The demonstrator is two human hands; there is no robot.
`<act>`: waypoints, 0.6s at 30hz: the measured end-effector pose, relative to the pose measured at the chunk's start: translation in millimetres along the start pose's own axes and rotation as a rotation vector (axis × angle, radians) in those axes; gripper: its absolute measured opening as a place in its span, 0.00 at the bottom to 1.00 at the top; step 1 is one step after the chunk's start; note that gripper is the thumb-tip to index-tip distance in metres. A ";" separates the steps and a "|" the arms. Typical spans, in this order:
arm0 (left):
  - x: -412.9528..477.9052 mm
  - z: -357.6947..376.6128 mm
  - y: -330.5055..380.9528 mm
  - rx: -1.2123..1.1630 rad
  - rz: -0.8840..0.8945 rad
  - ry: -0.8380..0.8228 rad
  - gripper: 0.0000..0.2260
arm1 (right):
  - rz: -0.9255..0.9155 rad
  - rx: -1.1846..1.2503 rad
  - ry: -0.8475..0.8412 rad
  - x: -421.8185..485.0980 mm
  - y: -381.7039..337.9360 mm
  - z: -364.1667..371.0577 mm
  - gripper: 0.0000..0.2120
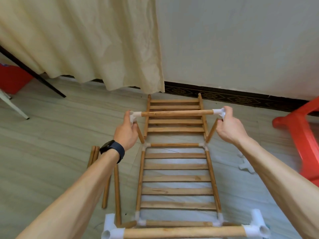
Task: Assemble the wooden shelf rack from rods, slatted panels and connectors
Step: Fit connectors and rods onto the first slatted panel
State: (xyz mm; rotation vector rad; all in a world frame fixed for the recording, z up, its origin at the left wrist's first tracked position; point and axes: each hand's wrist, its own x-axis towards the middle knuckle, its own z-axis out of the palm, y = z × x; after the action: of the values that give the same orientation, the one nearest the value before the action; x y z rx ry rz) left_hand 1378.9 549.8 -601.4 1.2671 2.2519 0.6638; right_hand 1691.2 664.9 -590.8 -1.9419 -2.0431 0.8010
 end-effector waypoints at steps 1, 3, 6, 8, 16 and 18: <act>0.4 -0.5 -0.1 -0.002 0.004 -0.003 0.21 | 0.001 0.000 -0.001 0.4 -0.2 -0.6 0.23; -0.1 -2.3 -1.3 -0.019 0.002 0.001 0.19 | 0.001 -0.005 -0.002 -0.9 -0.1 -1.1 0.23; -3.0 -0.8 -4.2 -0.038 0.001 0.000 0.18 | 0.000 0.005 -0.002 -4.4 1.7 0.4 0.24; -6.3 -1.1 -2.1 -0.034 -0.013 -0.013 0.19 | 0.006 0.024 -0.001 -7.3 1.3 1.2 0.26; -10.9 -18.7 11.7 0.010 -0.073 -0.185 0.33 | -0.028 -0.053 -0.036 -15.7 -5.2 -11.3 0.41; -15.0 -23.0 14.7 -0.040 -0.070 -0.178 0.34 | -0.017 -0.051 0.005 -21.8 -7.7 -12.8 0.40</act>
State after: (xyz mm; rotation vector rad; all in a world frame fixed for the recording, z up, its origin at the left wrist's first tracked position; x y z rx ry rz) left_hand 1381.3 539.3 -572.2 1.1740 2.1171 0.5459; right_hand 1693.5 646.9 -571.6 -1.9479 -2.0939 0.7463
